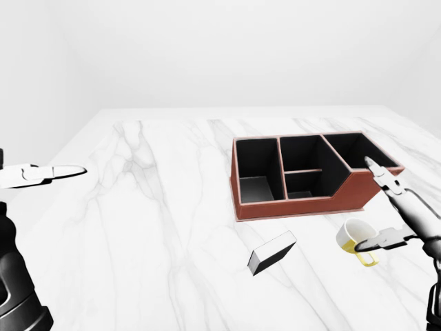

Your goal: Pick up the book and place it in the caddy.

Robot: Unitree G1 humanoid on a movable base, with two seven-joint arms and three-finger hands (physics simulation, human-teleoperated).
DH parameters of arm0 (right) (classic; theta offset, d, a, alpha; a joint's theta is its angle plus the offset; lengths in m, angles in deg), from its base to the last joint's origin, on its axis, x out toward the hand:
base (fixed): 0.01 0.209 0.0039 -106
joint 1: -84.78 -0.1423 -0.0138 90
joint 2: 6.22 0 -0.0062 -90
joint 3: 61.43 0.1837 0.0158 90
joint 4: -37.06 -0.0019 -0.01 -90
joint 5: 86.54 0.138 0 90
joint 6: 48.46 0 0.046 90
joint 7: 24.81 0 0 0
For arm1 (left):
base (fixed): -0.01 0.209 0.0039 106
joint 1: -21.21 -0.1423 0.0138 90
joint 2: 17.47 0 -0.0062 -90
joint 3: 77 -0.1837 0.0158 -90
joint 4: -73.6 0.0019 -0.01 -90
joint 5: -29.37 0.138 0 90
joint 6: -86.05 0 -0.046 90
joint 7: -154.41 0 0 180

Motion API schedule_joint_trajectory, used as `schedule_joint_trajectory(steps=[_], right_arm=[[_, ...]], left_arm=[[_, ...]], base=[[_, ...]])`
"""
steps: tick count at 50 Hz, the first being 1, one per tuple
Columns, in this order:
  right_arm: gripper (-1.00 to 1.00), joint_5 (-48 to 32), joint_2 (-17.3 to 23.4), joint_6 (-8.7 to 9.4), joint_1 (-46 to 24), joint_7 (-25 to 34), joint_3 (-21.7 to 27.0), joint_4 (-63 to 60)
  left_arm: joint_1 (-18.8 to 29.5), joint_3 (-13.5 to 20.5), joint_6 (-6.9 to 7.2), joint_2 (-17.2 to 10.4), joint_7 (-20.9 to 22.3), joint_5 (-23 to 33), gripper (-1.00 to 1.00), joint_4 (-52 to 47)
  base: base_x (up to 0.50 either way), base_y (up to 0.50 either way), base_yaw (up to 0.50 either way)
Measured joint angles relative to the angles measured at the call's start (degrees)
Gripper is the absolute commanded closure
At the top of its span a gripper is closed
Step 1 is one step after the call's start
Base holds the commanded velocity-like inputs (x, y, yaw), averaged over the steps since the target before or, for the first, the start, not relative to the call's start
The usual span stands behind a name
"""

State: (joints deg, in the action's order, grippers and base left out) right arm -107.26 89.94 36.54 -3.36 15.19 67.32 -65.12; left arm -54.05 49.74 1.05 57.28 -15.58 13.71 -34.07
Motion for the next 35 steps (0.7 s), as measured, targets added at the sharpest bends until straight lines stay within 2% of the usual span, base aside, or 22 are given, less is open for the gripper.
schedule_joint_trajectory(steps=[14,25,35], right_arm=[[-1.00,-0.89,-3.03,0.00,-0.65,0.00,-7.63,-2.32],[-1.00,-4.91,-3.61,0.00,-4.46,0.00,-14.66,0.79],[-1.00,-8.38,-5.29,0.00,-4.48,0.00,-20.12,2.15]], left_arm=[[0.07,0.22,0.00,-0.20,0.03,-0.21,-1.00,-0.60],[0.04,0.22,0.00,-0.15,0.13,-0.20,-1.00,-0.62],[-0.11,0.23,0.00,-0.04,0.26,-0.17,-1.00,-0.38]], base=[[0.00,0.00,0.00],[0.00,0.00,0.00],[0.00,0.00,0.00]])
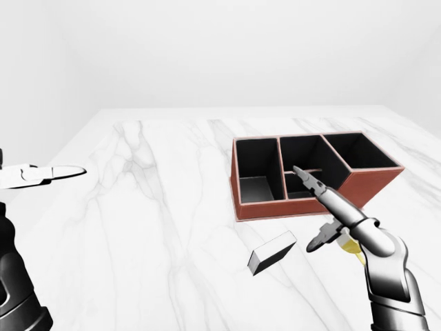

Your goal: Pick up the book and place it in the caddy.

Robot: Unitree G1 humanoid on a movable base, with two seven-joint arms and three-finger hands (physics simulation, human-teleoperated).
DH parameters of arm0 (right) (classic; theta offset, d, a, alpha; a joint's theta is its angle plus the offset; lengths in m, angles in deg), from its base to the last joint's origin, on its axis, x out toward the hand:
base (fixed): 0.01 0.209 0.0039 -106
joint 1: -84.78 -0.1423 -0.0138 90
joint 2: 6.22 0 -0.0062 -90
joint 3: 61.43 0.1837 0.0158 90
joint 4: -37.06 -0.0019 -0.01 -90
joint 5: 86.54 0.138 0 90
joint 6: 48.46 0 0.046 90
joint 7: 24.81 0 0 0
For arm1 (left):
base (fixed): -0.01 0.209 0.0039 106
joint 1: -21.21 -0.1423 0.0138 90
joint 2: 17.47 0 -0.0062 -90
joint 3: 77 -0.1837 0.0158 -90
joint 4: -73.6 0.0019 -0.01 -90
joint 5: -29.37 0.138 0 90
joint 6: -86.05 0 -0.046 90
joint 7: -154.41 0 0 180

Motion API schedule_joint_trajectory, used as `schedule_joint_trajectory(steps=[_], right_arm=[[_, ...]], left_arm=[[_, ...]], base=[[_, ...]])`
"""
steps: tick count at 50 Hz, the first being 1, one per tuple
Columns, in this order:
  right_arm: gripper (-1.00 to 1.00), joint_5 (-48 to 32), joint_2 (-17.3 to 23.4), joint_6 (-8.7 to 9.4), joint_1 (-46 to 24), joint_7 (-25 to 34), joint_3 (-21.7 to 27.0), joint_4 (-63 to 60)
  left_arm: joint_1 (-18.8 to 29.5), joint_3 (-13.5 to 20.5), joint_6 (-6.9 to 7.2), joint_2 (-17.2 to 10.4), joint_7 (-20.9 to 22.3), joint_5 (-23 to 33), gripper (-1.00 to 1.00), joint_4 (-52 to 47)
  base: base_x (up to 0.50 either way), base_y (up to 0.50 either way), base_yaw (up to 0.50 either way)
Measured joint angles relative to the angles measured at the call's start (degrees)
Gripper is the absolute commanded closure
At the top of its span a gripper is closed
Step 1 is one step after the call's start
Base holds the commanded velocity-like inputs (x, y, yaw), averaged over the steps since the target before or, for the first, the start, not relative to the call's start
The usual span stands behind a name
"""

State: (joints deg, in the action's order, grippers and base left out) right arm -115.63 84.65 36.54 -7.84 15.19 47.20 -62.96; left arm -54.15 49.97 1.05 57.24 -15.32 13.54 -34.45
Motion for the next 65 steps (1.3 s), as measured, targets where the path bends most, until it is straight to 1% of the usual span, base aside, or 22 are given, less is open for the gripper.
schedule_joint_trajectory(steps=[8,10,25,32,37,47,65], right_arm=[[-1.00,-2.06,-0.88,0.00,0.00,0.00,-3.47,2.19],[-1.00,-4.10,-0.91,0.00,-0.68,-0.79,-4.01,3.60],[-1.00,-21.33,1.08,0.00,-6.50,-12.17,-8.13,12.22],[-1.00,-30.20,1.66,0.00,-7.93,-18.32,-9.84,14.05],[-1.00,-34.18,1.73,0.00,-7.86,-20.67,-10.78,14.13],[-1.00,-39.07,1.85,0.00,-5.45,-22.33,-11.84,12.96],[-1.00,-40.82,1.83,0.00,-2.92,-20.24,-11.33,11.53]], left_arm=[[-0.08,0.07,0.00,0.00,0.04,-0.06,-1.00,0.11],[-0.09,0.07,0.00,0.00,0.05,-0.07,-1.00,0.14],[-0.04,0.10,0.00,-0.08,-0.01,-0.23,-1.00,0.11],[0.02,0.18,0.00,-0.17,-0.04,-0.39,-1.00,-0.05],[0.01,0.19,0.00,-0.17,-0.02,-0.43,-1.00,0.01],[0.02,0.14,0.00,-0.19,0.01,-0.45,-1.00,0.22],[0.04,0.18,0.00,-0.24,0.06,-0.57,-1.00,-0.03]], base=[[0.00,0.00,0.00],[0.00,0.00,0.00],[0.00,0.00,0.00],[0.00,0.00,0.00],[0.00,0.00,0.00],[0.00,0.00,0.00],[0.00,0.00,0.00]])
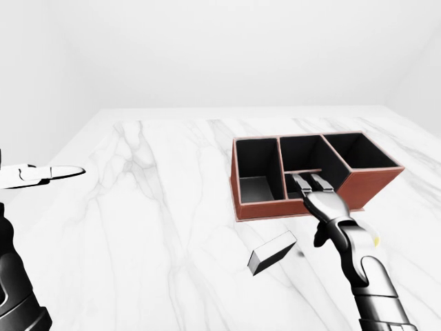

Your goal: Pick up the book and place it in the caddy.

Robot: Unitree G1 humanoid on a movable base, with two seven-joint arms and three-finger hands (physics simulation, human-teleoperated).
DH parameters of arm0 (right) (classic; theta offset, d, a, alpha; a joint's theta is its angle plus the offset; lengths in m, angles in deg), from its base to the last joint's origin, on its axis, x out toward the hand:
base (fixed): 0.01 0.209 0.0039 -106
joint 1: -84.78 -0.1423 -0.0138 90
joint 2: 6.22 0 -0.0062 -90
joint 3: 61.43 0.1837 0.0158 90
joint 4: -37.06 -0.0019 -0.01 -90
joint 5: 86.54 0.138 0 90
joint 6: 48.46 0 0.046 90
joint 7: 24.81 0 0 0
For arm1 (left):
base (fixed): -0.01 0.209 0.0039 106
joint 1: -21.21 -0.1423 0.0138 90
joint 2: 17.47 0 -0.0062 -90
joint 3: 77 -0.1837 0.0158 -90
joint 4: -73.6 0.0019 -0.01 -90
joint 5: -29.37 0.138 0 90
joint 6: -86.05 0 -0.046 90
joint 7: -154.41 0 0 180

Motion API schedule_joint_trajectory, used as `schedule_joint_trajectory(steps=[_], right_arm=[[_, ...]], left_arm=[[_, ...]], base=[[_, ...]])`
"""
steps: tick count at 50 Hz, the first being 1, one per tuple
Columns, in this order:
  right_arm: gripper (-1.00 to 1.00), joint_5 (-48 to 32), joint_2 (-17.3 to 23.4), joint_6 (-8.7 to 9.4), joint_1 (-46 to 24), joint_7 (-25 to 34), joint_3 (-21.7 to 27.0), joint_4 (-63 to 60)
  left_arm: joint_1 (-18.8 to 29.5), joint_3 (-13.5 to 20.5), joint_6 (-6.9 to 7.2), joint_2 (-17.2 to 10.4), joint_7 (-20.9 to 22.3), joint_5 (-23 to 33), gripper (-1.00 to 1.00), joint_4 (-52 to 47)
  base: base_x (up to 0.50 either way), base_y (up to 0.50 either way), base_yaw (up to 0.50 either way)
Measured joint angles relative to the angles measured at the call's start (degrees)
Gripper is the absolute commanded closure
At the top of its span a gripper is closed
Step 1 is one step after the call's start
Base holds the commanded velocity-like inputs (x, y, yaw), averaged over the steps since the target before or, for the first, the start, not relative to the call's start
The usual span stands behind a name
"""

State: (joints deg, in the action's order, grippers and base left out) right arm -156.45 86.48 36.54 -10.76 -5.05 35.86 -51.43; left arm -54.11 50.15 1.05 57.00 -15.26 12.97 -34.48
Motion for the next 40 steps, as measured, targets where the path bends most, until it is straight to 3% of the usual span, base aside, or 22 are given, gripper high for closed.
schedule_joint_trajectory(steps=[21,40], right_arm=[[-1.00,2.61,-2.08,0.00,3.98,3.96,0.14,-3.40],[-1.00,2.01,-3.69,0.00,6.59,4.03,-0.87,-4.75]], left_arm=[[-0.17,0.05,0.00,0.10,0.20,0.02,-1.00,0.15],[-0.04,-0.03,0.00,0.01,0.11,-0.07,-1.00,0.34]], base=[[0.00,0.00,0.00],[0.00,0.00,0.00]])
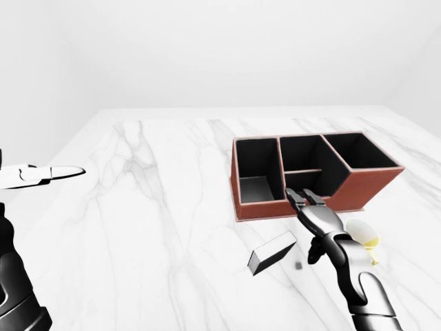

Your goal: Pick up the book and place it in the caddy.

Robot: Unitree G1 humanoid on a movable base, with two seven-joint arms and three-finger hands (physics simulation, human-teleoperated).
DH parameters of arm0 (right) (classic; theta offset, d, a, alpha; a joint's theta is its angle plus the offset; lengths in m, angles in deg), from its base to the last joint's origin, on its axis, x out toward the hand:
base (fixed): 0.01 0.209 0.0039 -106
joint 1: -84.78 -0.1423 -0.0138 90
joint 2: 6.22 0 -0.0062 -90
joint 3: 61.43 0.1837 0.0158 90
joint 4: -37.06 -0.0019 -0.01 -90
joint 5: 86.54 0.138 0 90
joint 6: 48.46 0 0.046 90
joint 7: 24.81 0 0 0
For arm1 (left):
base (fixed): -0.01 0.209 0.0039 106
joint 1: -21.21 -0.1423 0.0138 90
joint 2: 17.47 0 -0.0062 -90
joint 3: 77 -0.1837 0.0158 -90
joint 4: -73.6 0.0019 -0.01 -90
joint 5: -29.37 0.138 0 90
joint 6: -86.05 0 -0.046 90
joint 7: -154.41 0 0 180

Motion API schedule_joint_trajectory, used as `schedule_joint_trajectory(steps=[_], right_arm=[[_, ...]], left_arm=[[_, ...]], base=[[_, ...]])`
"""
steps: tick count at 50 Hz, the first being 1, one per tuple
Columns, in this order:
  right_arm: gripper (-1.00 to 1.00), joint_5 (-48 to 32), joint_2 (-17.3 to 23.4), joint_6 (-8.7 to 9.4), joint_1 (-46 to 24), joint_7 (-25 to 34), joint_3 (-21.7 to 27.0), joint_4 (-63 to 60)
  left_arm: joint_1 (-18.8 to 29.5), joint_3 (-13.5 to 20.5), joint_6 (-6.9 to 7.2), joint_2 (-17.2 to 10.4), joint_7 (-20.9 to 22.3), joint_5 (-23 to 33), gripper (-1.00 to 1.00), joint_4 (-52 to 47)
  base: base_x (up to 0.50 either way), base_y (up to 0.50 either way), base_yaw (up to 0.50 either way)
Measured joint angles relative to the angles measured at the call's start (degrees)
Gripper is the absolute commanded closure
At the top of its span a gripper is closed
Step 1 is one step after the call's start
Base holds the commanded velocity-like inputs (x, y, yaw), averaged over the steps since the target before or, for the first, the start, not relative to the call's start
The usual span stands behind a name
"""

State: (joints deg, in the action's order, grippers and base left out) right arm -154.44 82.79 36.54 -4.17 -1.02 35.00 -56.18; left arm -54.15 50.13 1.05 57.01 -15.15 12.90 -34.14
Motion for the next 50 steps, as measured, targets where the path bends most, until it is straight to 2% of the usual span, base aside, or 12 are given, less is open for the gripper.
schedule_joint_trajectory(steps=[14,31,50], right_arm=[[-1.00,-1.91,-1.26,0.00,0.52,-1.23,-2.26,0.15],[-1.00,-4.69,-3.40,0.00,4.58,-3.28,-6.33,-2.82],[-1.00,-6.88,-5.42,0.00,7.65,-3.48,-11.72,-6.07]], left_arm=[[-0.31,0.19,0.00,0.16,0.05,-0.09,-1.00,-0.35],[-5.14,5.86,0.00,2.14,3.11,-0.96,-1.00,-8.10],[-6.00,7.23,0.00,2.87,4.27,-0.52,-1.00,-10.13]], base=[[0.00,0.00,0.00],[0.00,0.00,0.00],[0.00,0.00,0.00]])
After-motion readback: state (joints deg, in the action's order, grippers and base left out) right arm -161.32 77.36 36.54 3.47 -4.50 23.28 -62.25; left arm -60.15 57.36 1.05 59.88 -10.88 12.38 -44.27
